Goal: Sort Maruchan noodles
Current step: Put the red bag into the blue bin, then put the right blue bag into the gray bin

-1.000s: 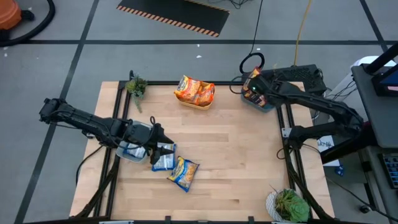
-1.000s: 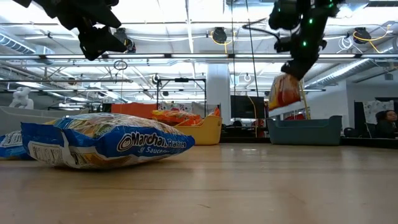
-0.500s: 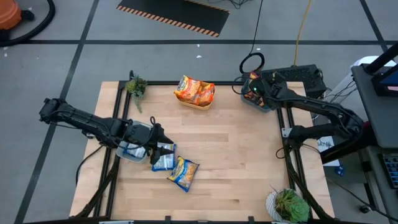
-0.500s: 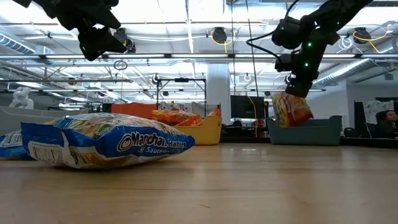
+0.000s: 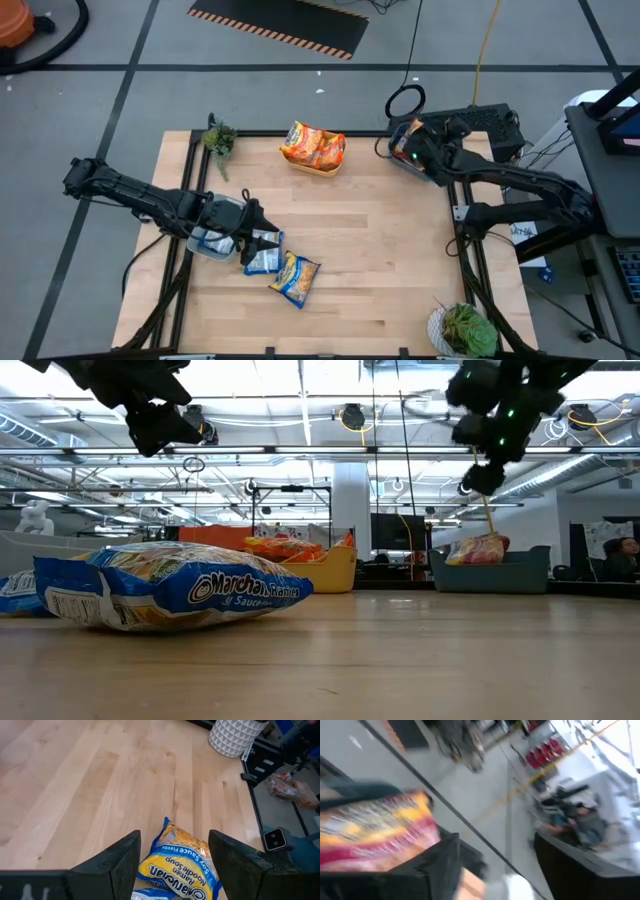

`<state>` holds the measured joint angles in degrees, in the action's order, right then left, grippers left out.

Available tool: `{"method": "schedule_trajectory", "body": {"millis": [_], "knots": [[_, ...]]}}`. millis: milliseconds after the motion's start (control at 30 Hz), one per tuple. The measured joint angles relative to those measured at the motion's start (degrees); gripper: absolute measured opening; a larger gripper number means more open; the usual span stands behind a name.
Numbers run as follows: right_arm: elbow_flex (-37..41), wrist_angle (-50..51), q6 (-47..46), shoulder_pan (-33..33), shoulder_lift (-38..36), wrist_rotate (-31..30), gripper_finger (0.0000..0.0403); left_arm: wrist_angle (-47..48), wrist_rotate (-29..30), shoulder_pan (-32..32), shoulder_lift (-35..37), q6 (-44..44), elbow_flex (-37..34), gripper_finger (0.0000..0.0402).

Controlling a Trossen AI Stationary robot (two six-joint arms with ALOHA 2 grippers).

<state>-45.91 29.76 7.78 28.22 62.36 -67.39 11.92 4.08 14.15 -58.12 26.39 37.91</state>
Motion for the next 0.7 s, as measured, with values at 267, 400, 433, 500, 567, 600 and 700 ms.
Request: {"method": "schedule_trajectory", "body": {"millis": [267,400,433,500,567,600,700], "knots": [[0.0,0.6,-14.6,-15.6,-7.6,20.2,0.0271,0.0,0.0,0.1,0.0,-3.0,0.0,0.0239],[0.0,0.5,-22.5,-22.6,-7.8,31.2,0.0263,0.0,0.0,0.6,0.0,-5.8,0.0,0.0239],[0.0,0.2,-24.4,-24.4,-7.4,32.7,0.0262,0.0,0.1,0.6,0.0,-6.4,0.0,0.0239],[0.0,-0.6,-28.2,-28.2,-6.2,34.5,0.026,-0.1,0.3,0.7,-0.6,-5.9,0.0,0.0239],[0.0,-1.9,-30.0,-32.3,-4.5,34.5,0.0259,-0.1,0.1,0.8,-1.7,-3.6,0.0,0.0239],[0.0,-3.2,-30.1,-34.2,-3.8,34.6,0.0259,-0.6,-0.1,1.0,-2.6,-2.7,0.0,0.0239],[0.0,-5.4,-29.5,-38.9,-1.7,35.0,0.0259,-3.9,-2.4,2.3,-7.2,-2.4,0.0,0.0239]]}}
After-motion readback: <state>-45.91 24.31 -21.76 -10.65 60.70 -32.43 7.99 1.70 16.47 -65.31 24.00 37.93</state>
